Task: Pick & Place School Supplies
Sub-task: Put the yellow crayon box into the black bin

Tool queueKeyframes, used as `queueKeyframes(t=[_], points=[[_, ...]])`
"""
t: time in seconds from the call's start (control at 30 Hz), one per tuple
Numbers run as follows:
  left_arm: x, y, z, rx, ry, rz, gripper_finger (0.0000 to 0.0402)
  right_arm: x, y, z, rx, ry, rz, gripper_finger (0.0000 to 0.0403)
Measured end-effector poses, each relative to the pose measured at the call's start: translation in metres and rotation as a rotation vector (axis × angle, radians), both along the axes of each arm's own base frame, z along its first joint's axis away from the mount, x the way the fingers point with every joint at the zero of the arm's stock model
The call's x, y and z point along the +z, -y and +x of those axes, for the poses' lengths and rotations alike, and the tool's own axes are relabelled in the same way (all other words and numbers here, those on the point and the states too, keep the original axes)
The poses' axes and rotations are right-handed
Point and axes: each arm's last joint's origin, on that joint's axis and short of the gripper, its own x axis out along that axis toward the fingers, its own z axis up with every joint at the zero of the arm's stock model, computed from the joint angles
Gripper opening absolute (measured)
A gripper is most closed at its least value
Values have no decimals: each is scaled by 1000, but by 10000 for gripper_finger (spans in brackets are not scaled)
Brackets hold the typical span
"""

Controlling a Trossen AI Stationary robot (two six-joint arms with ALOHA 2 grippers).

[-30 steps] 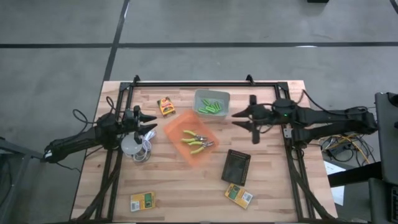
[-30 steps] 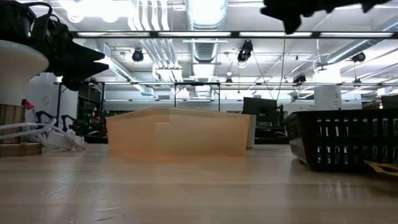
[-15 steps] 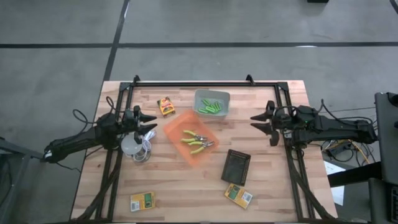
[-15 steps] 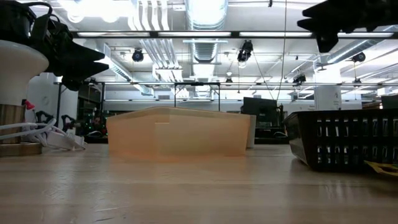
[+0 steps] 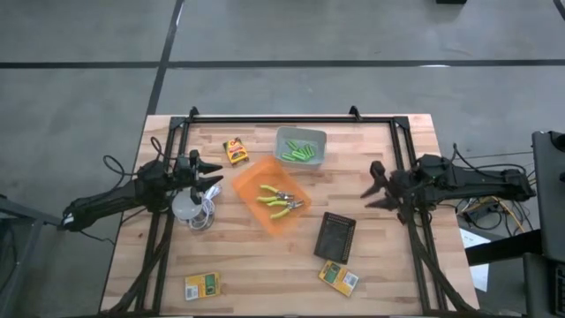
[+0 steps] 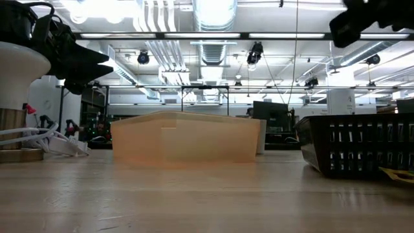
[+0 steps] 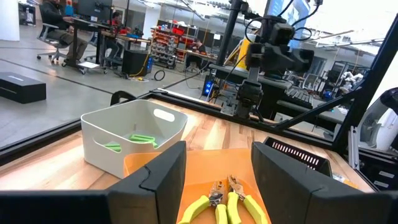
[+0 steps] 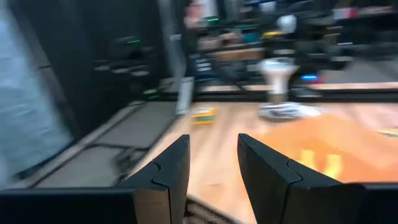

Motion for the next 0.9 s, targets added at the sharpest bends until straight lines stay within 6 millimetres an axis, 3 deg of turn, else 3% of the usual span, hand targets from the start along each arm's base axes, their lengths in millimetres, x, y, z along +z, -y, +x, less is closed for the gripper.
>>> queueKeyframes(t=[0.43,0.53,0.73,0.9], points=[[0,0,0,0,0,0,188,-9,-33,6,276,-57,-62,130],[0,0,0,0,0,0,188,-18,-42,13,229,-141,-68,130],[0,0,0,0,0,0,188,-41,-52,32,-35,-322,-116,130],[0,0,0,0,0,0,188,-64,-57,47,-118,-484,-104,130]])
